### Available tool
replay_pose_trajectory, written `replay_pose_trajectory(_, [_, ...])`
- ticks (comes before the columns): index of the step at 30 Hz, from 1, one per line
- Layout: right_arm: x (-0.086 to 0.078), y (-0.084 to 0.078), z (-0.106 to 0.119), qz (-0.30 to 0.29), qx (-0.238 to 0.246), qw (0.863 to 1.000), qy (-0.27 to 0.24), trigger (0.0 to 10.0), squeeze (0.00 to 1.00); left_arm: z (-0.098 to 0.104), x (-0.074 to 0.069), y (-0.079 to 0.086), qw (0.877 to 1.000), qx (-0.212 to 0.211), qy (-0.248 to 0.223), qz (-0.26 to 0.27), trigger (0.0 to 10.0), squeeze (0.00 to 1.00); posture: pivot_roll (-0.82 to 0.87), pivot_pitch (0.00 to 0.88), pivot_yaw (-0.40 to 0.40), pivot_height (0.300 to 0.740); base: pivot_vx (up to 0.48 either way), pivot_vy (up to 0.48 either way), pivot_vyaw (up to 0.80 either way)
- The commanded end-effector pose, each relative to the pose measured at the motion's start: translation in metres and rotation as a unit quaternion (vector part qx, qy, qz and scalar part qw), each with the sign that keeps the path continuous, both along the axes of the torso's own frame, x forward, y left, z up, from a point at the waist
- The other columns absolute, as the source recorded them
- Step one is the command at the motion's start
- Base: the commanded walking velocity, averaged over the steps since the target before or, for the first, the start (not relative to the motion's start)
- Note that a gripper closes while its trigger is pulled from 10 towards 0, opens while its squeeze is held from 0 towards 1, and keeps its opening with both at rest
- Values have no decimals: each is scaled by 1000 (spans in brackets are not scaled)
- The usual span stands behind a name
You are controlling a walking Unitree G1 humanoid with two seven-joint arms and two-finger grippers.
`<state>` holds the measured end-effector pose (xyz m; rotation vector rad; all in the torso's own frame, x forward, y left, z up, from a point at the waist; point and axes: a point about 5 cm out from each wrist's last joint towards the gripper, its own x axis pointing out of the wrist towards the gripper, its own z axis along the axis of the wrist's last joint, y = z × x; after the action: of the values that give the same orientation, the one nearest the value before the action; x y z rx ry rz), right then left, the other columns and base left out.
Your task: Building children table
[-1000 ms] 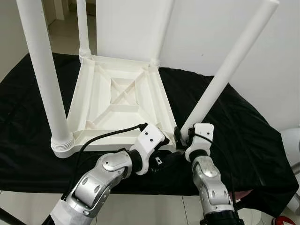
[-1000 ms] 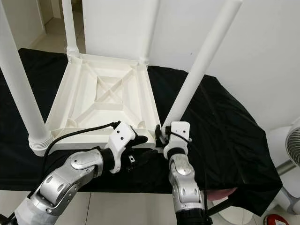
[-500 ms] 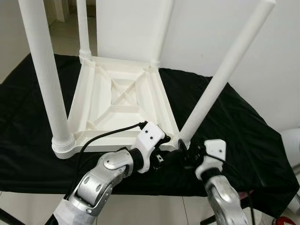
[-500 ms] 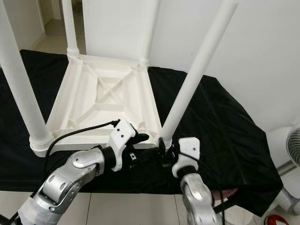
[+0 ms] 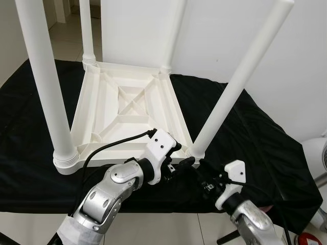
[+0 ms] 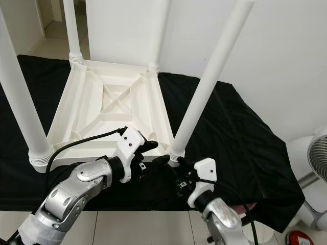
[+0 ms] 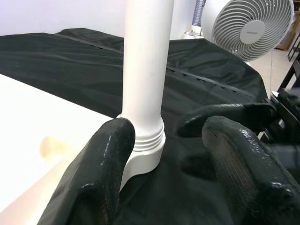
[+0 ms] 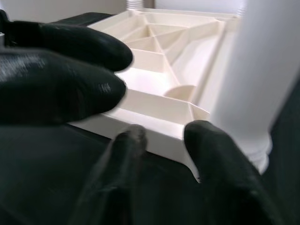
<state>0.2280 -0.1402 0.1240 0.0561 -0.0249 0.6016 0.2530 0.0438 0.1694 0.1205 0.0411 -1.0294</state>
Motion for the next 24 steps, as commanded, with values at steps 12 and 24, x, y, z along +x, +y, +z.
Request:
replay_pose_trajectory(12, [47,-6,11,-19,-12,999,-29,10000,0,8,-9,7,998,27,-56,23,10000,0,29,0,-175,740,0,0,0])
replay_pose_trajectory(24, [71,-38,16,-95,-28,994,-45,10000,0,8,-23,25,998,39,-46,18,10000,0,38,0,-184,740,0,0,0])
